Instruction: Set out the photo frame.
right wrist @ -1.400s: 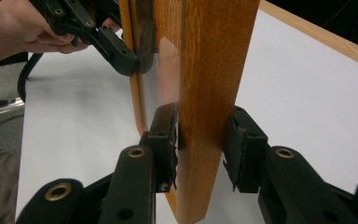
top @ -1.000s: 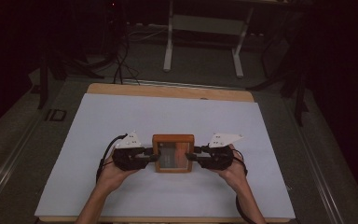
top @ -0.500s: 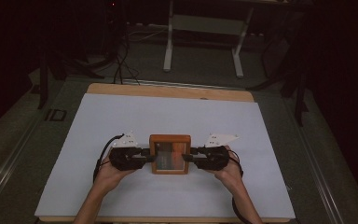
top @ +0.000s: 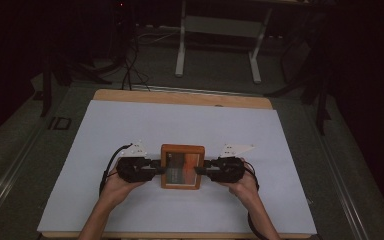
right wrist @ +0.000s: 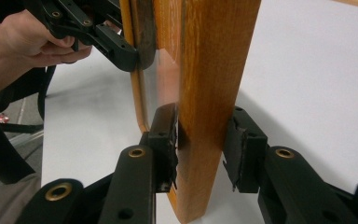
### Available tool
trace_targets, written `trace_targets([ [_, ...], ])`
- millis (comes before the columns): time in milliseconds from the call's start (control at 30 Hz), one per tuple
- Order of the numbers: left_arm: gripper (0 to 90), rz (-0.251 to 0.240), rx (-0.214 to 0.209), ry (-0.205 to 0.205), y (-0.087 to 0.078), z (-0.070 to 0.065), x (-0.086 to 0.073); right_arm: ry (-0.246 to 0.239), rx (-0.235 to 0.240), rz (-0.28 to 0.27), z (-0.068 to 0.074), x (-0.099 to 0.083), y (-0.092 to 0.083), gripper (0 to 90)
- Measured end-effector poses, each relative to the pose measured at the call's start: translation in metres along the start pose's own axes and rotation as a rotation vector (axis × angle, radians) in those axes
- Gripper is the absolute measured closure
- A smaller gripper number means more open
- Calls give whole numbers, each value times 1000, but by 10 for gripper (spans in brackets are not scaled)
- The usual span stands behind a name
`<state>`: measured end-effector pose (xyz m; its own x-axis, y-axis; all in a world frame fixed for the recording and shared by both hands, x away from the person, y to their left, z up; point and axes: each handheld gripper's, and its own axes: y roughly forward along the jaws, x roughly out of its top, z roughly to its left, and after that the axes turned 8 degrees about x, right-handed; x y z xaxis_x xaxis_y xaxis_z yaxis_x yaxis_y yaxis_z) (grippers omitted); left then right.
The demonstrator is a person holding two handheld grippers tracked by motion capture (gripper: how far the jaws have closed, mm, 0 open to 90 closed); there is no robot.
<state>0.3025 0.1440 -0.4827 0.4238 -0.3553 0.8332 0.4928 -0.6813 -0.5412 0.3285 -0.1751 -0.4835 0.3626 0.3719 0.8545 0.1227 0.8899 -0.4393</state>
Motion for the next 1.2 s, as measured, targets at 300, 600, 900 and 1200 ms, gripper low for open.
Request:
trace_targets([
  [300,682,-3,-14,-36,3,4,-3,21,6,-3,-3,-2,1,668],
  [600,667,-3,61,-54,9,2,-1,31,-38,13,-7,-1,4,656],
  [900,659,-2,93,-69,12,0,0,64,-30,-2,-14,-2,5,651],
  [1200,662,5,89,-84,11,0,0,54,-33,5,-13,-1,6,644],
])
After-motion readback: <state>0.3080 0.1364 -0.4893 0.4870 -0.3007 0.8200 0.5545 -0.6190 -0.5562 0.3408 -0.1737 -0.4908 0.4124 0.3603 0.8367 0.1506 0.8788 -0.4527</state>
